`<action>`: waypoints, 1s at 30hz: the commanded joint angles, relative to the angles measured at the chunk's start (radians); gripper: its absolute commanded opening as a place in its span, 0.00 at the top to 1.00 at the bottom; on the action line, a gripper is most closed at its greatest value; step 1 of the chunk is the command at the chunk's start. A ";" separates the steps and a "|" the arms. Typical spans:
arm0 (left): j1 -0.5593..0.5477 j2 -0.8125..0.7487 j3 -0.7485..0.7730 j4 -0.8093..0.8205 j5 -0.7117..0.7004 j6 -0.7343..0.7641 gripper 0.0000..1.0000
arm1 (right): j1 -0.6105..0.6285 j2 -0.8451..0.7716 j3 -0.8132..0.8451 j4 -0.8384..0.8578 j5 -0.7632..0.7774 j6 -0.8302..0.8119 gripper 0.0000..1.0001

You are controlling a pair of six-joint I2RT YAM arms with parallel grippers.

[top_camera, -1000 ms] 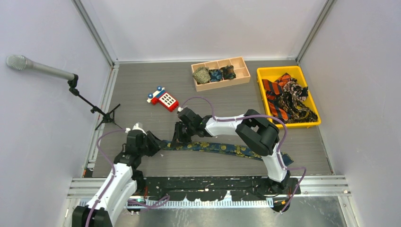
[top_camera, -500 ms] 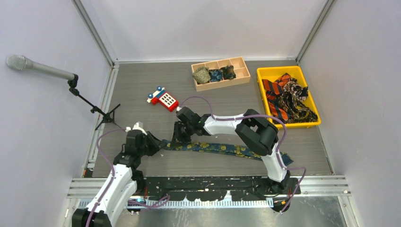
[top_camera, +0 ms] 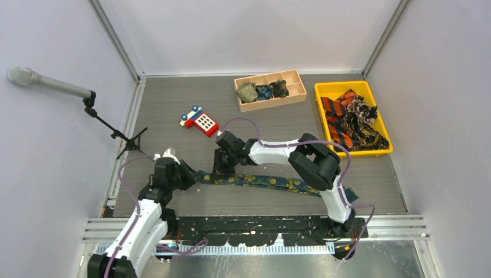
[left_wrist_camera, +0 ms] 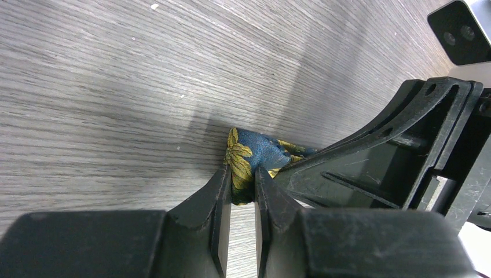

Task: Roll the ties
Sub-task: Roll the tie at the center of the board.

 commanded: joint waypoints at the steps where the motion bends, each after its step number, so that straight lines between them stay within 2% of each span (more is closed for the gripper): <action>1: 0.003 0.003 0.045 0.020 0.002 0.032 1.00 | 0.010 0.010 0.030 0.009 0.008 0.007 0.84; 11: -0.002 0.008 0.102 -0.049 -0.034 0.121 1.00 | 0.011 0.060 0.080 0.013 -0.009 0.005 0.84; 30: -0.002 0.090 0.152 -0.026 -0.065 0.191 1.00 | 0.008 0.182 0.301 -0.081 -0.029 -0.039 0.84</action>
